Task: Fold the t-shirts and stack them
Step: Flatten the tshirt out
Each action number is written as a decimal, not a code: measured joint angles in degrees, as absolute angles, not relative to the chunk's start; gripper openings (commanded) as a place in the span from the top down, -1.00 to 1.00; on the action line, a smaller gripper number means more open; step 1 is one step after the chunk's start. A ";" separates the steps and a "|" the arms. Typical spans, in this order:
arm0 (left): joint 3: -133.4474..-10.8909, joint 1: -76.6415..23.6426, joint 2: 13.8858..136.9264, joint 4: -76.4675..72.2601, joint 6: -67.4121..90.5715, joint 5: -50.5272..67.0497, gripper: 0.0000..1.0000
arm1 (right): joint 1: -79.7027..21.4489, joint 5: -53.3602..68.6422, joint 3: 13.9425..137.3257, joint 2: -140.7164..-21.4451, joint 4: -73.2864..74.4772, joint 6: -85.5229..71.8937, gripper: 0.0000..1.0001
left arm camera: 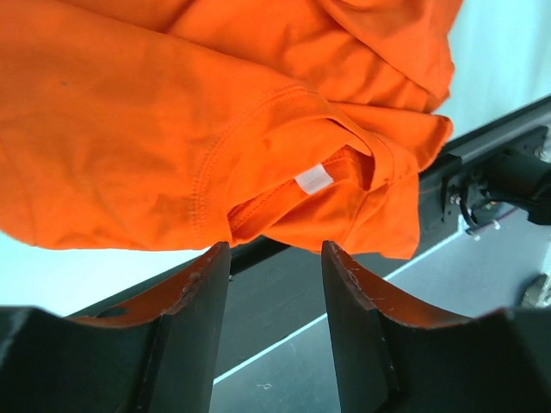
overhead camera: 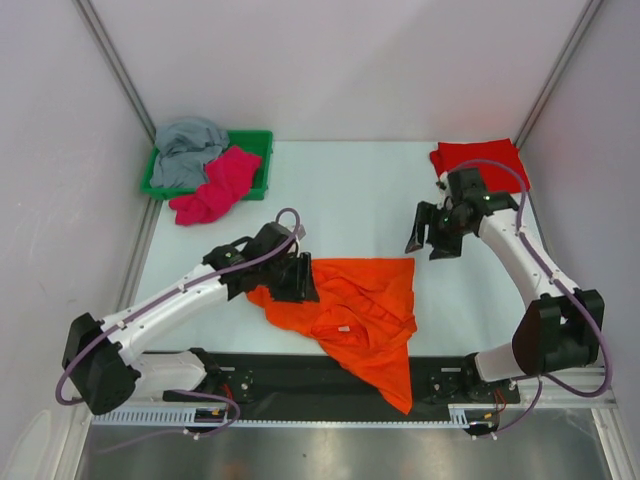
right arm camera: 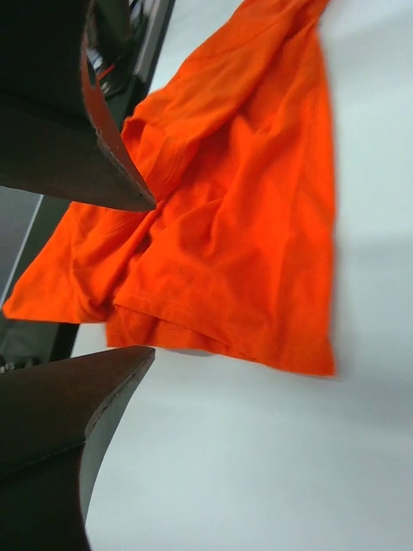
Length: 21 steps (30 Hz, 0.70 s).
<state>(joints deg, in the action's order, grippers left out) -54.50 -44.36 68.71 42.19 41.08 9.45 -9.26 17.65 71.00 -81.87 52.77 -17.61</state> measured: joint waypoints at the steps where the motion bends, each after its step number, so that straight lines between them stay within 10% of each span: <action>1: -54.26 -44.38 68.62 41.80 41.17 9.96 -0.04 | -10.31 17.34 70.43 -81.82 53.49 -17.47 -0.40; 13: -41.12 -47.18 67.48 39.68 52.82 10.13 -0.27 | -33.52 22.00 49.50 -70.19 53.23 -20.51 -0.75; 21: -40.82 -48.23 73.23 35.75 58.22 7.62 -0.27 | -39.48 20.47 48.66 -71.46 51.51 -23.33 -0.46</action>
<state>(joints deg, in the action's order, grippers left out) -40.82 -48.23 73.23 35.75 58.22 7.62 -39.48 20.47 48.66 -71.46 51.51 -23.33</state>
